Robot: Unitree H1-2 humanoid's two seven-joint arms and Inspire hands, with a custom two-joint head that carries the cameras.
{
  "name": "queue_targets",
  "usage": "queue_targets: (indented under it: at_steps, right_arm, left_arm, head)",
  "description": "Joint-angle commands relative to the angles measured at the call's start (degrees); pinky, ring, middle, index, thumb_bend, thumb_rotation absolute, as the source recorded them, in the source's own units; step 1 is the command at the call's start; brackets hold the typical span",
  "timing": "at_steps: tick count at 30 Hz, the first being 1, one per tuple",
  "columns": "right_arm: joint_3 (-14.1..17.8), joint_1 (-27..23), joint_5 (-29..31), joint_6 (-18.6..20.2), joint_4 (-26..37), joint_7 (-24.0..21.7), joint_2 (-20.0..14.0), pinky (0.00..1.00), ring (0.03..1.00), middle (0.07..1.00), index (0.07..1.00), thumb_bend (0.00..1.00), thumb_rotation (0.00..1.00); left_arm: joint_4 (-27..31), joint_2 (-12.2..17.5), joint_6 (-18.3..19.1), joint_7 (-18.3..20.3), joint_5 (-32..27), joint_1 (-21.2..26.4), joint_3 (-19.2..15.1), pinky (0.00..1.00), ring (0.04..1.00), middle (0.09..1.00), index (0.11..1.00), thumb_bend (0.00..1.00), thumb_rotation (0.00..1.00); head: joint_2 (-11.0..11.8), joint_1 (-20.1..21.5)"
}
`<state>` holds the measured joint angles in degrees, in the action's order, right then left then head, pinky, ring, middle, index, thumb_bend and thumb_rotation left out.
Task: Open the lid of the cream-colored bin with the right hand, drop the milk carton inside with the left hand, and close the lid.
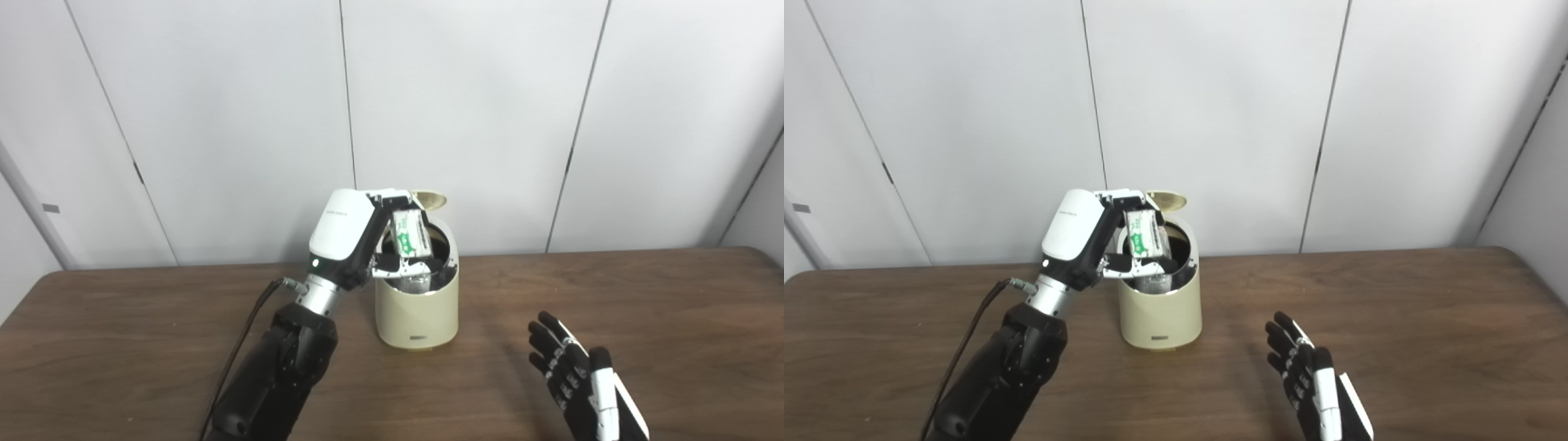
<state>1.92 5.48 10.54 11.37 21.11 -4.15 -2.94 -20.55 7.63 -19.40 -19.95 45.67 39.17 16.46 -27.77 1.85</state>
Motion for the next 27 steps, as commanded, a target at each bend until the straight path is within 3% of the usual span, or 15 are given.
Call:
queue_targets:
  at_steps: [1,8,15,16,17,19,21,22,23,27]
  right_arm:
    - [0.1,-0.8,0.6,-0.7,1.5,-0.3,-0.1,0.94,0.949,0.913,0.919,0.66,1.0]
    - [0.1,-0.9,0.4,-0.7,2.0,-0.3,-0.6,0.94,0.947,0.914,0.921,0.65,1.0]
    - [0.0,-0.8,-0.6,-0.8,2.1,-0.3,-1.3,0.92,0.943,0.912,0.925,0.64,1.0]
    - [0.0,-0.8,-0.6,-0.7,2.1,-0.2,-1.3,0.91,0.939,0.909,0.923,0.64,1.0]
    - [0.1,-0.8,-0.5,-0.7,2.1,-0.2,-1.3,0.9,0.934,0.905,0.921,0.64,1.0]
    - [0.1,-1.0,-0.3,-0.6,2.0,-0.2,-1.2,0.9,0.931,0.9,0.921,0.64,1.0]
    - [-0.1,-1.0,-0.4,-0.6,1.9,-0.2,-1.2,0.9,0.926,0.897,0.918,0.64,1.0]
    - [-0.2,-1.0,-0.6,-0.8,1.7,-0.3,-1.2,0.89,0.921,0.896,0.918,0.64,1.0]
    - [-0.3,-1.0,-0.7,-0.9,1.7,-0.3,-1.2,0.89,0.919,0.896,0.918,0.64,1.0]
    - [-0.6,-1.2,-0.6,-1.1,1.1,-0.4,-0.9,0.88,0.915,0.886,0.912,0.65,1.0]
  left_arm:
    - [0.4,0.0,-2.0,-2.7,0.0,4.1,-0.3,0.36,0.439,0.5,0.46,0.48,0.0]
    - [1.1,0.8,-0.2,-1.6,2.0,3.5,0.8,0.35,0.408,0.508,0.475,0.48,0.0]
    - [5.0,2.0,5.3,1.7,7.3,2.3,2.6,0.36,0.493,0.541,0.481,0.48,0.0]
    - [5.6,2.3,6.0,2.2,8.1,2.3,2.9,0.43,0.491,0.536,0.478,0.49,0.0]
    - [6.2,2.5,6.5,2.7,8.6,2.2,3.2,0.47,0.553,0.536,0.48,0.51,0.0]
    - [7.4,2.8,7.4,4.1,9.2,2.1,3.7,0.5,0.594,0.53,0.485,0.52,0.0]
    - [8.8,3.0,8.6,5.6,9.7,1.9,4.1,0.52,0.627,0.635,0.493,0.52,0.04]
    - [9.4,3.1,9.0,6.3,9.9,1.9,4.3,0.53,0.638,0.662,0.583,0.78,0.03]
    - [9.9,3.2,9.3,6.7,10.0,1.8,4.4,0.53,0.643,0.673,0.616,0.87,0.03]
    - [12.3,3.2,10.6,8.4,10.7,1.4,4.5,0.53,0.681,0.724,0.681,0.99,0.15]
  head:
    - [-0.1,0.1]
    - [-0.3,0.1]
    - [-0.4,-0.3]
    - [-0.4,-0.3]
    - [-0.5,-0.4]
    - [-0.5,-0.3]
    - [-0.5,-0.3]
    - [-0.5,-0.4]
    - [-0.5,-0.4]
    - [-0.4,-0.5]
